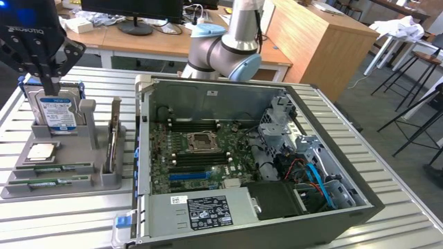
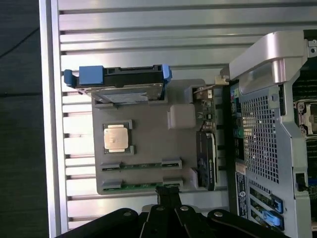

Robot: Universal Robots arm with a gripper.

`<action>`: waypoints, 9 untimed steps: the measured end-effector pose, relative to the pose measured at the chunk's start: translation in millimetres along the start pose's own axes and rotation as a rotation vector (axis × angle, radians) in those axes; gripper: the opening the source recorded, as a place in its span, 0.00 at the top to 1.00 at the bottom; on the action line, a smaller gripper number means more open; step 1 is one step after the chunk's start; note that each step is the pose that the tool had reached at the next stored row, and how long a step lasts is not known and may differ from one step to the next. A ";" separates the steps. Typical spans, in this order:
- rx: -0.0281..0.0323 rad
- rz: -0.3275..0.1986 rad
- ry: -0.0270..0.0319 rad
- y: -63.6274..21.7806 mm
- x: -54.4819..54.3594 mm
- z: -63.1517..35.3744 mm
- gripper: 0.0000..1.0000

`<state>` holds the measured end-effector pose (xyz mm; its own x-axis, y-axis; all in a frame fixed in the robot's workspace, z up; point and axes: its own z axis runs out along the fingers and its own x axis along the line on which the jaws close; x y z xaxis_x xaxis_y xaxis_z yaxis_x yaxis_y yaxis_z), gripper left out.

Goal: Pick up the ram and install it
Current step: 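Reach for the ram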

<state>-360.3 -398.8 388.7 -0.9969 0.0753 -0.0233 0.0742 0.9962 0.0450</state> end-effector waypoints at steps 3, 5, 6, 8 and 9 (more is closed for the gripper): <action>0.0000 0.000 0.0000 -0.5 6.2 0.0 0.90; -0.0001 0.000 0.0000 -0.6 7.4 0.0 0.90; -0.0001 0.000 -0.0001 -0.6 7.4 0.0 0.90; -0.0001 0.000 0.0000 -0.6 7.5 0.0 0.90; -0.0001 0.000 0.0000 -0.6 7.5 0.0 0.90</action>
<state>-367.8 -398.8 388.5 -0.9969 0.0753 -0.0233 0.0742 0.9962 0.0451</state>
